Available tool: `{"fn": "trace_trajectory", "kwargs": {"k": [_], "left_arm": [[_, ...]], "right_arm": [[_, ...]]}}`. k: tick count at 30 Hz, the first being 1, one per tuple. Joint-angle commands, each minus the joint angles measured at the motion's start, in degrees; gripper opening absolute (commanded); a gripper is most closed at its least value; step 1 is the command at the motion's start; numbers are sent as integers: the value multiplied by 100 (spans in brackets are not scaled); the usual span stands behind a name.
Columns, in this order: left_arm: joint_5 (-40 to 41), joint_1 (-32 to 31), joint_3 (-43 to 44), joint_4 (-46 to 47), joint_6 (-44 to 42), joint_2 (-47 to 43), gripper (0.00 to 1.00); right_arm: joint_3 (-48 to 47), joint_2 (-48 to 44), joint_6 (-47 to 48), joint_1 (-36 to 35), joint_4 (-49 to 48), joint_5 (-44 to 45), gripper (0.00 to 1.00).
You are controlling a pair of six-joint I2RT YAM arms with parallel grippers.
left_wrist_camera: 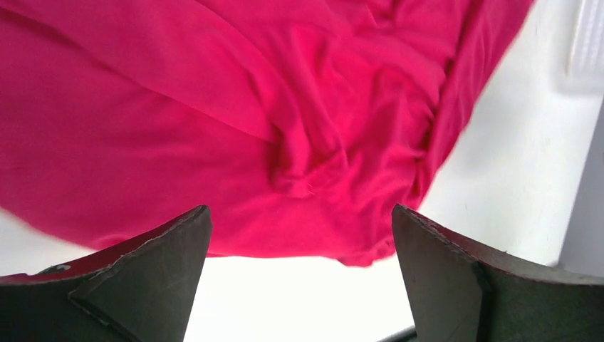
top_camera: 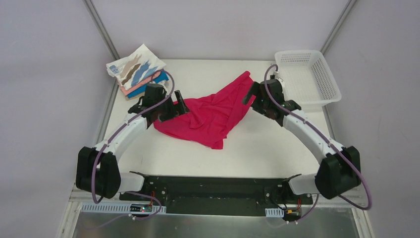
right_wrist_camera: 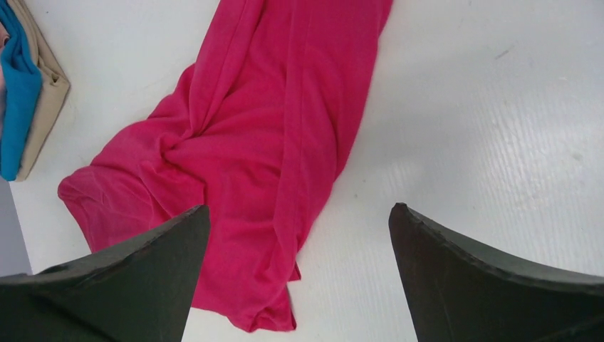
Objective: Fold and stack the t-shirts
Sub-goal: Flatten out the tshirt
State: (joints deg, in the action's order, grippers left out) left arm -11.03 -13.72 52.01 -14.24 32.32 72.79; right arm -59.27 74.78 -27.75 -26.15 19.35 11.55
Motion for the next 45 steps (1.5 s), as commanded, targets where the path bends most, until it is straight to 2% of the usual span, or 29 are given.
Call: {"fn": "trace_trajectory", "kwargs": {"k": [1, 3, 8, 15, 19, 25, 31, 36, 45], "left_arm": [[-974, -333, 50, 400, 260, 631, 94], [-991, -342, 76, 404, 299, 886, 91], [-1328, -432, 97, 607, 433, 1336, 86], [-1073, -507, 251, 669, 550, 1936, 74], [-955, -518, 378, 673, 584, 2256, 64], [-958, -557, 538, 681, 674, 2408, 39], [-839, -571, 495, 668, 653, 2186, 38], [-843, -572, 579, 554, 642, 2298, 33], [-685, -640, 612, 141, 575, 1920, 34]], "right_arm": [[-696, 915, 54, 473, -681, -926, 100], [-1046, 1490, 46, 626, -827, -1473, 99], [-1912, 2760, 2, 689, -1105, -2180, 99], [-2419, 3942, -403, 622, -1485, -2695, 100], [-2245, 4016, -454, 606, -1585, -2666, 100], [-1540, 3869, -480, 597, -1706, -2554, 100], [-869, 3671, -493, 547, -1733, -2352, 100], [-495, 3463, -526, 449, -1688, -2168, 100], [-68, 3169, -489, 208, -1505, -1763, 100]]}}
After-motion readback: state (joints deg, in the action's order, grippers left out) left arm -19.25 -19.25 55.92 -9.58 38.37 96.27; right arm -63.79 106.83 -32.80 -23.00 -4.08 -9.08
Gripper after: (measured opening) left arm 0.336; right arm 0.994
